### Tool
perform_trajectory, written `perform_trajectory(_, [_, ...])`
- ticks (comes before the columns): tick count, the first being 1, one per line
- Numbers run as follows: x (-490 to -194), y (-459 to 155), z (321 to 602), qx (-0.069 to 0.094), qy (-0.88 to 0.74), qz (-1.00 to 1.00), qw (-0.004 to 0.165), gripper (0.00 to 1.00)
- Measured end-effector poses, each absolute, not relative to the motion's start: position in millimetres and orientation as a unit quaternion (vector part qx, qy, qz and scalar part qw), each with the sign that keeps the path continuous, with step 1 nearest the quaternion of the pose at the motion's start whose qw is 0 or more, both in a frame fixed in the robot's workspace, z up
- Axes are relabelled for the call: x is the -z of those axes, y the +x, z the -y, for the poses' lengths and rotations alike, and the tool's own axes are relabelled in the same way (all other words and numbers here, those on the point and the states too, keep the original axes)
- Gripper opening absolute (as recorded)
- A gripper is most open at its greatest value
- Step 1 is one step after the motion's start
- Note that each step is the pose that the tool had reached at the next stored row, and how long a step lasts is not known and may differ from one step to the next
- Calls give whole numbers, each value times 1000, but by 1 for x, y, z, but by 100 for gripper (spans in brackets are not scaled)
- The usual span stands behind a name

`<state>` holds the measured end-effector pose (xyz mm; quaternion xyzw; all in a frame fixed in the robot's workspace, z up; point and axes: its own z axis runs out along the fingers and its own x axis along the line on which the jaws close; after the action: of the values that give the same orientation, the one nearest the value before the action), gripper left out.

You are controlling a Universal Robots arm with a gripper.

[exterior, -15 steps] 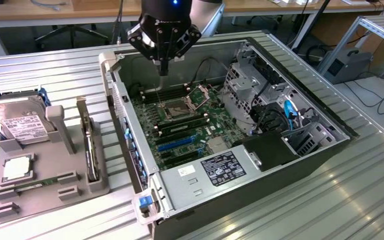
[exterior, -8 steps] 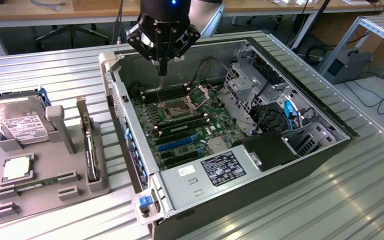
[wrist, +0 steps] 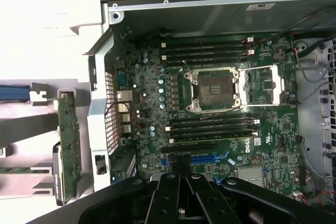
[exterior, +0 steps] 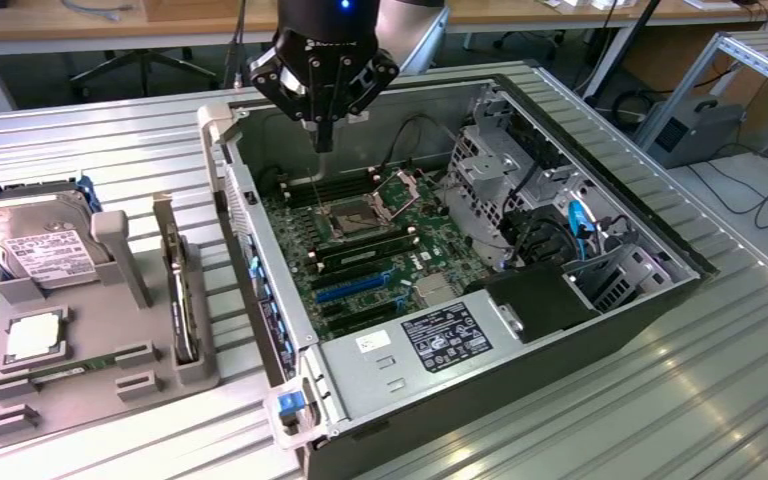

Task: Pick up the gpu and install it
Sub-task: 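Reach for the gpu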

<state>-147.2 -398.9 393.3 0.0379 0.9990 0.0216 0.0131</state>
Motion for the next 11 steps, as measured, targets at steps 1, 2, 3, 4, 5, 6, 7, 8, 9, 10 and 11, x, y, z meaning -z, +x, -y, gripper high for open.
perform_trajectory(1, [-393, -148, 399, -22, 38, -999, 13, 11])
perform_trajectory(2, [-393, -148, 399, -22, 38, -999, 13, 11])
perform_trajectory(3, [-393, -148, 399, -22, 38, -999, 13, 11])
perform_trajectory(4, [-393, -148, 399, -22, 38, -999, 13, 11])
perform_trajectory(5, [-393, -149, 399, -22, 38, -999, 13, 11])
perform_trajectory(6, [-393, -149, 399, -22, 38, -999, 13, 11])
perform_trajectory(7, [-393, -149, 399, -22, 38, -999, 13, 11])
perform_trajectory(8, [-393, -150, 399, -22, 38, -999, 13, 11])
perform_trajectory(9, [-393, -150, 399, -22, 38, -999, 13, 11])
perform_trajectory(10, [-393, -150, 399, -22, 38, -999, 13, 11])
perform_trajectory(11, [-393, -151, 399, -21, 38, -999, 13, 11])
